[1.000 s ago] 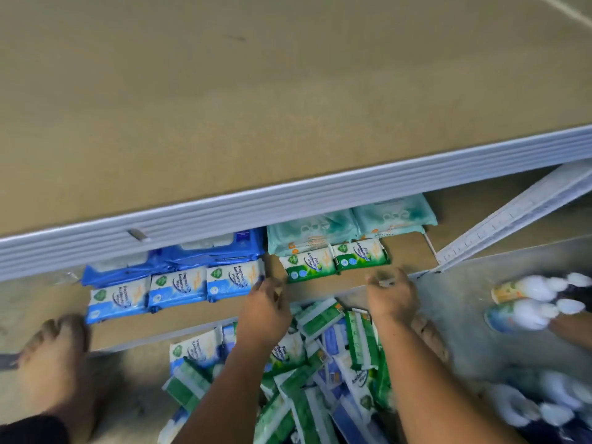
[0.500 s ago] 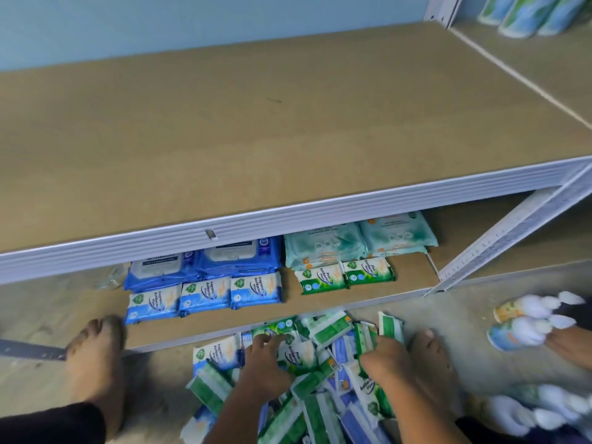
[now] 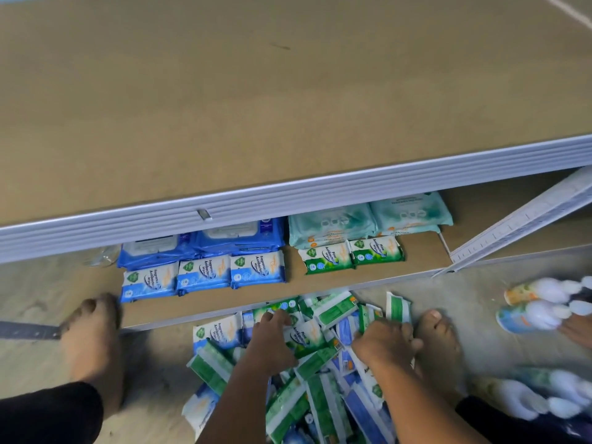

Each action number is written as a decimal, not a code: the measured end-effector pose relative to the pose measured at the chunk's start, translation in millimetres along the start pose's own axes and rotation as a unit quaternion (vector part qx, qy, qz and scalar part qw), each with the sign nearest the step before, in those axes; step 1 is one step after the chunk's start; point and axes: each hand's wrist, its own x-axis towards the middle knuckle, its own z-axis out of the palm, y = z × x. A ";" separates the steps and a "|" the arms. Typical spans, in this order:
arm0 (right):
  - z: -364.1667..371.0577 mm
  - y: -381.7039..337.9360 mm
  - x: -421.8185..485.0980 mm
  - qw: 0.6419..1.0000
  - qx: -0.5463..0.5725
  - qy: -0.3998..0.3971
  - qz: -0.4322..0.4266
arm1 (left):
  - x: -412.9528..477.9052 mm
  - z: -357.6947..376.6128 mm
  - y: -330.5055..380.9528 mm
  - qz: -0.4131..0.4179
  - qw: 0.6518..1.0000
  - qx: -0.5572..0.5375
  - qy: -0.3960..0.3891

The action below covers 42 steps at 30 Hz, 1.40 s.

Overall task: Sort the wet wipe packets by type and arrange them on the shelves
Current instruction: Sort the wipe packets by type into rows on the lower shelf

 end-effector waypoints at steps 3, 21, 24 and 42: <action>-105.0 -43.7 -117.9 1.000 -0.004 -0.018 0.003 | -4.6 -0.3 2.0 -0.007 1.000 -0.009 -0.002; -182.6 20.1 -211.7 0.815 0.565 -0.083 0.102 | -116.1 -24.6 54.6 -0.002 0.959 -0.281 -0.025; -180.2 33.9 -237.6 0.768 0.626 -0.106 0.079 | -140.5 -28.9 67.5 0.021 0.941 -0.337 -0.007; -184.4 69.1 -175.0 0.680 0.733 -0.025 0.024 | -151.1 -30.1 127.5 0.035 0.871 -0.476 0.118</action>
